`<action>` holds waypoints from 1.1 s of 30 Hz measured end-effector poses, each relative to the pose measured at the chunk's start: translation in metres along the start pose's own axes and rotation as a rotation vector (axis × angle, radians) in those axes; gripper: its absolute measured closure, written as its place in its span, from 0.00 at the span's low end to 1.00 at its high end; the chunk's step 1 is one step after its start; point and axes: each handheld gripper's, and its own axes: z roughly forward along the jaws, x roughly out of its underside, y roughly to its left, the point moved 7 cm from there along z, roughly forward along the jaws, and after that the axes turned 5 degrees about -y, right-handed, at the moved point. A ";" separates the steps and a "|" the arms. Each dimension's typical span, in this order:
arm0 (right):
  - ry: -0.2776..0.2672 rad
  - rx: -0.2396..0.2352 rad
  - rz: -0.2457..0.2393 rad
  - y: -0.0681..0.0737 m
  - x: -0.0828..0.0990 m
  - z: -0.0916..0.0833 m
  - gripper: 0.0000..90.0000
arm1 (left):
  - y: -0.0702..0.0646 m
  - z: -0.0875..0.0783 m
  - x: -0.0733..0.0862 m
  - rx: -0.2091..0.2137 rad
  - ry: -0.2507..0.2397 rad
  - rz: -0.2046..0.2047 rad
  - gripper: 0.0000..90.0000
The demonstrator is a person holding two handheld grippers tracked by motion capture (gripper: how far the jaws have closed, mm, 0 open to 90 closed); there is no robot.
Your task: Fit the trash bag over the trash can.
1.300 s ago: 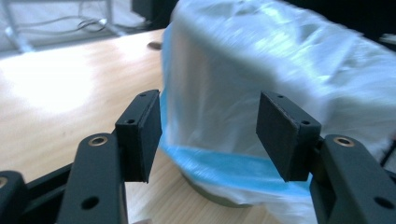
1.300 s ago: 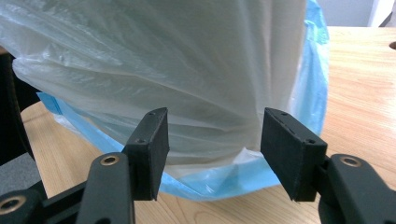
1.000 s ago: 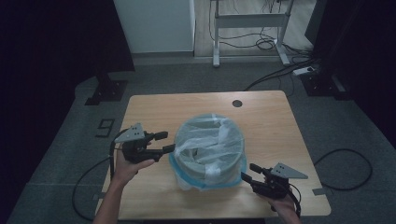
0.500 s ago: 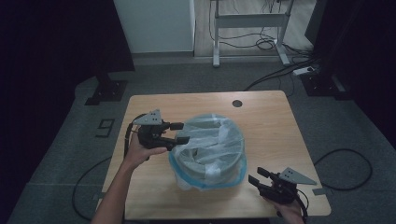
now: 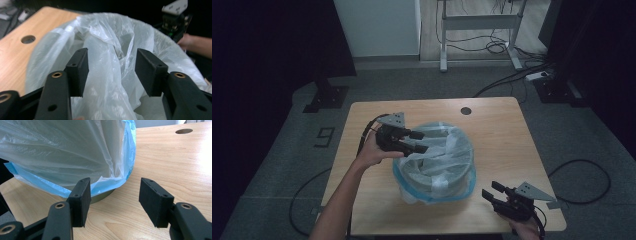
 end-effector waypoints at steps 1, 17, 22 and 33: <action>0.000 -0.001 -0.001 0.000 0.000 0.000 0.47 | 0.000 0.002 -0.001 0.005 0.015 0.004 0.52; 0.005 -0.016 -0.003 0.001 -0.002 0.006 0.47 | 0.013 0.045 0.010 -0.091 0.363 0.064 0.66; 0.004 -0.017 -0.001 0.000 -0.002 0.005 0.47 | 0.010 0.053 0.014 -0.100 0.431 0.089 0.68; 0.005 -0.014 -0.003 0.000 -0.002 0.005 0.48 | 0.010 0.044 0.012 -0.103 0.378 0.065 0.57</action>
